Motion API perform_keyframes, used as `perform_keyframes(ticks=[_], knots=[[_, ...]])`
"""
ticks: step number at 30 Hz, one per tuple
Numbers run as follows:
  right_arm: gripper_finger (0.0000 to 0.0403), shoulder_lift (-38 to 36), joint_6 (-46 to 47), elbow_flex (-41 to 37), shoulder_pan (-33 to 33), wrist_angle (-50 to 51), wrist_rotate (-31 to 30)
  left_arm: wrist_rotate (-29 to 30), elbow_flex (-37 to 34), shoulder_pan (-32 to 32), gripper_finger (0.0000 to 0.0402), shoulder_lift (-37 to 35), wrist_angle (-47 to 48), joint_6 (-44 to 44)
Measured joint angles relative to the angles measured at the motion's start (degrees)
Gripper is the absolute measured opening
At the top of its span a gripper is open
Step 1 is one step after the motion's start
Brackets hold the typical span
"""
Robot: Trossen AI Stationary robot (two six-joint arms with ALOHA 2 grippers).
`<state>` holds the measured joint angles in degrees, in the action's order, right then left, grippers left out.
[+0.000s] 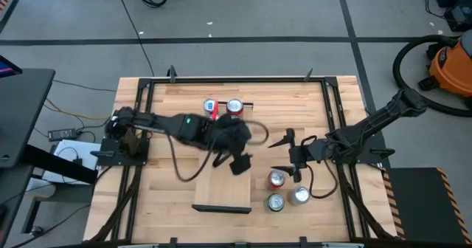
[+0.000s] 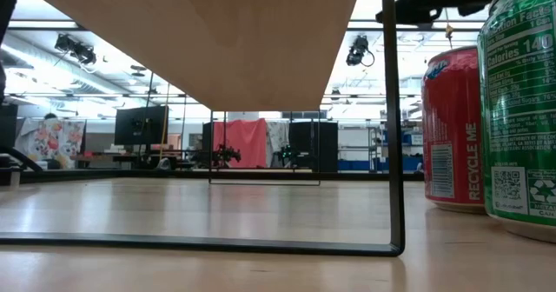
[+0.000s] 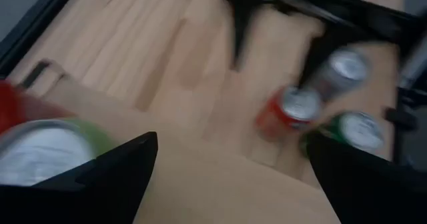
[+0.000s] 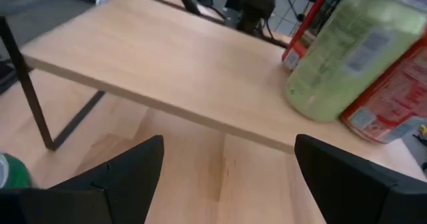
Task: Place canned beverage on shelf
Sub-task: Put the red soda can on the shelf
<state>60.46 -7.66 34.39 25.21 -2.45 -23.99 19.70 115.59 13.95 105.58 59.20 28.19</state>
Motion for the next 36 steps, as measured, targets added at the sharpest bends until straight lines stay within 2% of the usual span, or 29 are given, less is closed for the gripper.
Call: perform_keyframes(ticks=[5,9,13,19,28,36], knots=[[0.0348,-2.6,0.5,-0.7,0.0,1.7,5.7,2.7,0.0,5.2,0.0396,0.0,-3.0,-6.0],[0.0348,-0.9,-1.2,-2.1,0.2,-0.2,6.2,6.9,-0.8,9.0,0.0396,1.4,-8.5,-9.7],[0.0348,0.4,-1.1,-2.1,0.3,-0.5,6.2,7.7,-0.8,11.2,0.0396,2.8,-8.3,-4.9],[0.0348,0.7,-1.0,-2.1,1.8,-0.2,11.7,5.6,-0.9,13.4,0.0396,5.3,-5.6,0.8],[0.0348,2.3,6.3,-0.5,6.4,6.0,5.5,7.7,-0.8,14.1,0.0396,5.2,-3.3,3.1],[0.0349,3.3,8.7,0.5,6.5,8.8,6.1,7.8,-0.8,11.8,0.0396,5.2,-0.2,4.7]])
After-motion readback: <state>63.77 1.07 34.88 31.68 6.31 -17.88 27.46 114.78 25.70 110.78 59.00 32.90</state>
